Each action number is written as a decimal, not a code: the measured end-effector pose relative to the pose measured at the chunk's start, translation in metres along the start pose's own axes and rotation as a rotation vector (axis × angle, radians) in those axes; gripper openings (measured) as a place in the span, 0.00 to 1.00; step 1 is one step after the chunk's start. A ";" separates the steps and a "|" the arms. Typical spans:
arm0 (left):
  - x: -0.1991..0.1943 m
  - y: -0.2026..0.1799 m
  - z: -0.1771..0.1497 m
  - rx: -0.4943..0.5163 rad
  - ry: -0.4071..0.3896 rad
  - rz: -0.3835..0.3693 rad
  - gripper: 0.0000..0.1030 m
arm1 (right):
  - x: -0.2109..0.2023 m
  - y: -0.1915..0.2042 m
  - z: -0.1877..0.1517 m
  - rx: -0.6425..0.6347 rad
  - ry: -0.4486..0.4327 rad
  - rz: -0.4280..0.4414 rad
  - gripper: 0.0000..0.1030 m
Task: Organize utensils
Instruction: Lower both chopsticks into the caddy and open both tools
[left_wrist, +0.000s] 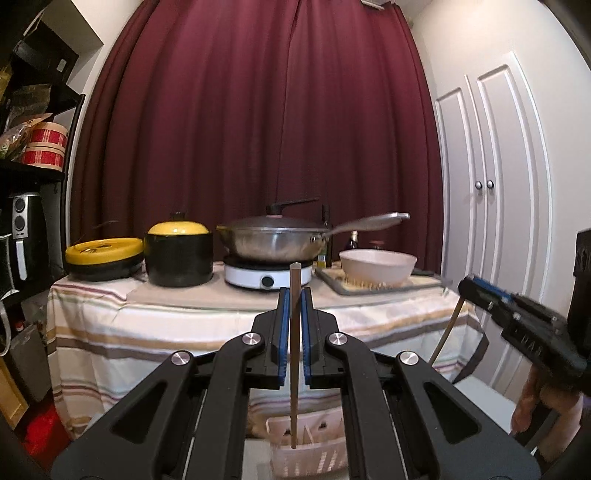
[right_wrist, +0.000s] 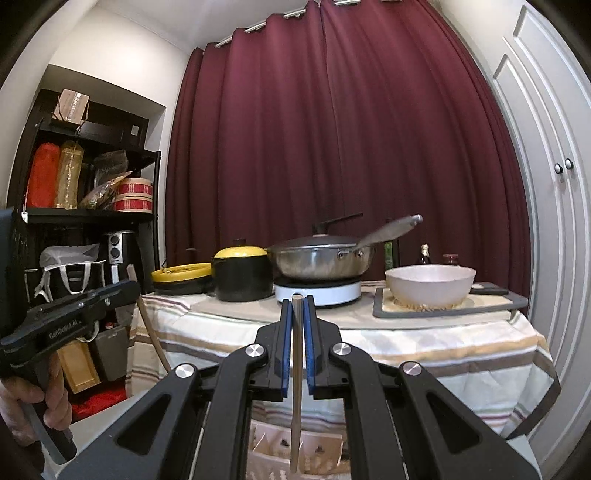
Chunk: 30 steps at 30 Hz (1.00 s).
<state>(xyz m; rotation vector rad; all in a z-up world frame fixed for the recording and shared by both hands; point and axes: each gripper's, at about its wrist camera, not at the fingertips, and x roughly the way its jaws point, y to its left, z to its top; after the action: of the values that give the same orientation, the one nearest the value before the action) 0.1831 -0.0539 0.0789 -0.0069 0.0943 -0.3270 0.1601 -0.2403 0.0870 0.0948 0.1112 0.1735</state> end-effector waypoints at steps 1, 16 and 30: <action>0.006 0.000 0.002 -0.003 -0.007 0.002 0.06 | 0.006 0.001 0.000 -0.010 -0.005 -0.006 0.07; 0.074 0.009 -0.060 -0.038 0.096 0.030 0.06 | 0.060 -0.012 -0.053 0.017 0.104 -0.024 0.07; 0.094 0.017 -0.095 -0.070 0.142 0.041 0.06 | 0.078 -0.013 -0.089 0.018 0.162 -0.043 0.07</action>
<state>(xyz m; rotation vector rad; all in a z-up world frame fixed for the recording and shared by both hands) 0.2679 -0.0673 -0.0247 -0.0511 0.2459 -0.2833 0.2280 -0.2318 -0.0100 0.0965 0.2763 0.1375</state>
